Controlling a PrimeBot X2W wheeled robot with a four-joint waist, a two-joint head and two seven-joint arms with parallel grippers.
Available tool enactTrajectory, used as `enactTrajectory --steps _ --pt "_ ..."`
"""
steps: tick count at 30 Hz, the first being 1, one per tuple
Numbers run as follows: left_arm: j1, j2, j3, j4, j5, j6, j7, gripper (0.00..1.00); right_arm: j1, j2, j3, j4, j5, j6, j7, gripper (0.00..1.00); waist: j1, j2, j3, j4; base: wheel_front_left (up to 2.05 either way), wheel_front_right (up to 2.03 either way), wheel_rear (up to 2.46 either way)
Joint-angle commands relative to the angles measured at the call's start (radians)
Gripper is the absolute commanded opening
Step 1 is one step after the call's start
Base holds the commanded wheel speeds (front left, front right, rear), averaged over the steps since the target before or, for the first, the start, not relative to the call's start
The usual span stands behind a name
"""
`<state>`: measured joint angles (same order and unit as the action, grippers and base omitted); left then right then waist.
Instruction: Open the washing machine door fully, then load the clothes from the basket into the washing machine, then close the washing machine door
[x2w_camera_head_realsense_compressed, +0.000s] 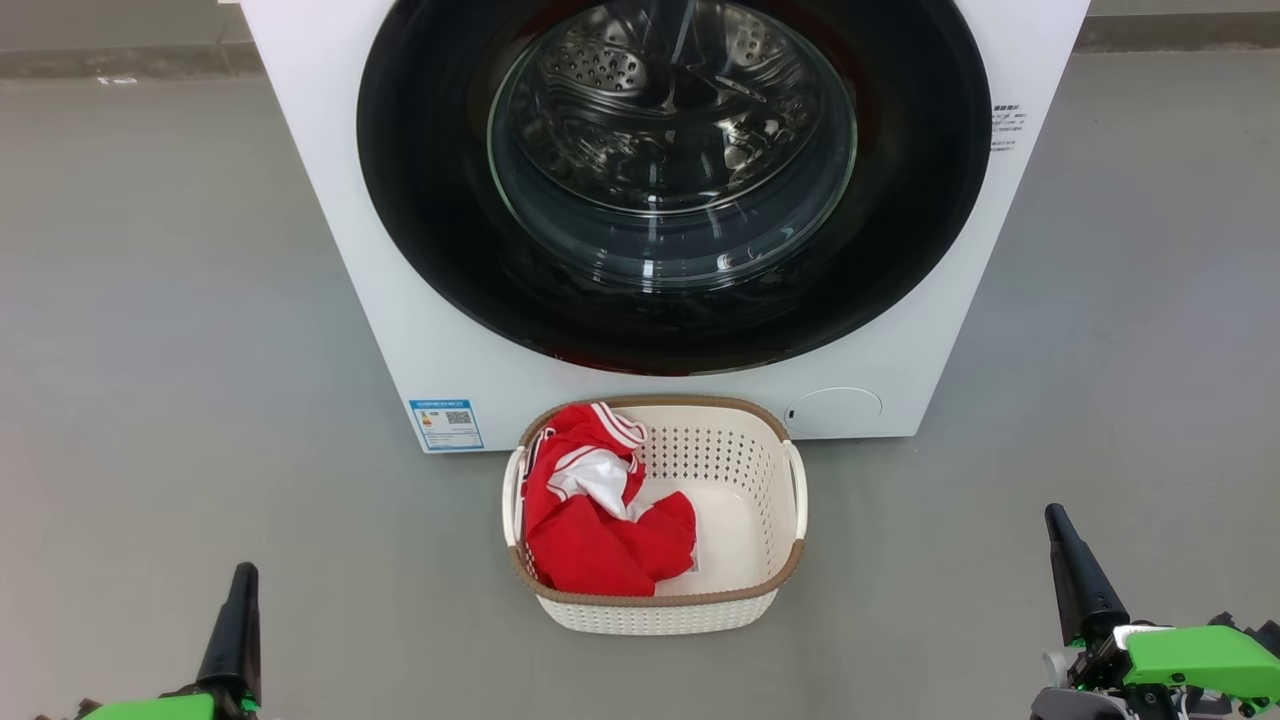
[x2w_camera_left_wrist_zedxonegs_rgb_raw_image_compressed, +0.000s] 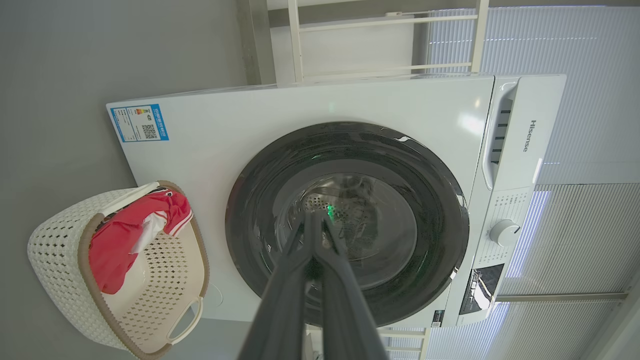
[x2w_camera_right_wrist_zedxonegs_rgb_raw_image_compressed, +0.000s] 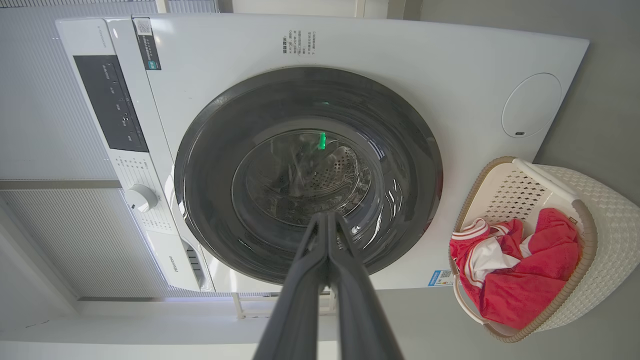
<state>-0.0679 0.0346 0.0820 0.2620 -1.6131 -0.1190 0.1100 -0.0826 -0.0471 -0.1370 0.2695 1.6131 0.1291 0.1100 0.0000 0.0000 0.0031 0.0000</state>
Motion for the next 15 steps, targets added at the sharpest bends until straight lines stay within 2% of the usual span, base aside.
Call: enactTrajectory --steps 1,15 --pt "-0.04 0.016 0.032 -0.017 0.004 -0.012 0.003 0.0 -0.025 -0.003 0.023 -0.025 -0.004 0.002 0.003 0.0 0.0 0.0 0.0 0.0 0.0 0.0 0.0" --pt "-0.04 0.016 0.032 -0.017 0.004 -0.012 0.003 0.0 -0.025 -0.003 0.023 -0.025 -0.004 0.002 0.003 0.0 0.0 0.0 0.0 0.0 0.0 0.0 0.0"
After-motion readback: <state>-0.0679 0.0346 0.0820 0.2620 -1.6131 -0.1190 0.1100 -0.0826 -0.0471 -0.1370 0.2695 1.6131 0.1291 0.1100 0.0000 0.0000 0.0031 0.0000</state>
